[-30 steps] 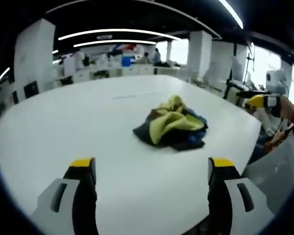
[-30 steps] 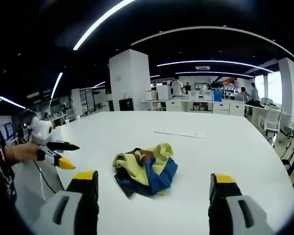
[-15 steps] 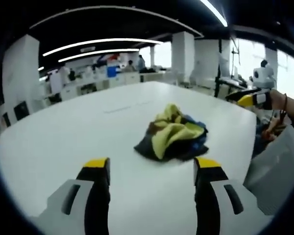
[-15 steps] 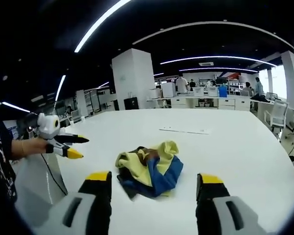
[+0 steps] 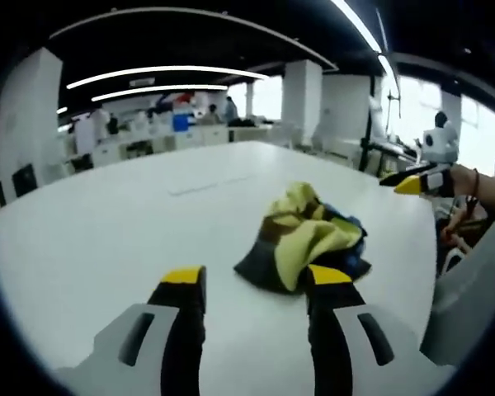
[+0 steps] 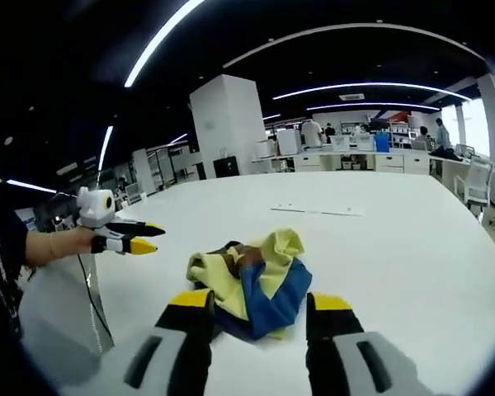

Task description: Fold the garment on the visible template until the final outline fits inside the template.

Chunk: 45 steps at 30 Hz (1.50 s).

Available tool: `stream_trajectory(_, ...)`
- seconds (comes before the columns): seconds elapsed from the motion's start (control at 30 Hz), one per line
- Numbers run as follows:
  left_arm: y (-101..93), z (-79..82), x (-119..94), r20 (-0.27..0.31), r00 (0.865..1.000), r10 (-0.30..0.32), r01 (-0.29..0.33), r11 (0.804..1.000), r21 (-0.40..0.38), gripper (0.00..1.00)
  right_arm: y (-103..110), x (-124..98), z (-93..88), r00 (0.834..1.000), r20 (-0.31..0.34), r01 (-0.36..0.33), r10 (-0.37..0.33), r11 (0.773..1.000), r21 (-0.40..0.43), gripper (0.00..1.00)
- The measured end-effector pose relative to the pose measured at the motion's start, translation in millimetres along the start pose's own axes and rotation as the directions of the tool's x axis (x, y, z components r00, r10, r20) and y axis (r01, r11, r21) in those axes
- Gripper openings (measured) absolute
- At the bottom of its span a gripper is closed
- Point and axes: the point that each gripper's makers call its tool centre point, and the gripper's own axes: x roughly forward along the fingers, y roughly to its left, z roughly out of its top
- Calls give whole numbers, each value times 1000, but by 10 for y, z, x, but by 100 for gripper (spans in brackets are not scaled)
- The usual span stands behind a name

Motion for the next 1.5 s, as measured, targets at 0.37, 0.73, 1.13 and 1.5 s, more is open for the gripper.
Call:
stream_trajectory(0.37, 103, -42, 324, -16, 999, -51, 50, 996, -70, 36, 27, 324, -234, 995, -82, -62, 64, 998, 32, 29)
stream_trajectory(0.73, 184, -276, 623, -125, 989, -76, 77, 997, 2, 30, -55, 461, -319, 991, -117, -66, 69, 997, 36, 21)
stream_trajectory(1.13, 203, -429, 952, -193, 974, -117, 116, 993, -16, 22, -66, 574, -409, 985, -153, -69, 75, 997, 45, 9)
stream_trajectory(1.5, 130, -468, 1031, -219, 963, -154, 159, 987, 3, 10, -40, 602, -481, 977, -193, -88, 94, 995, 39, 9)
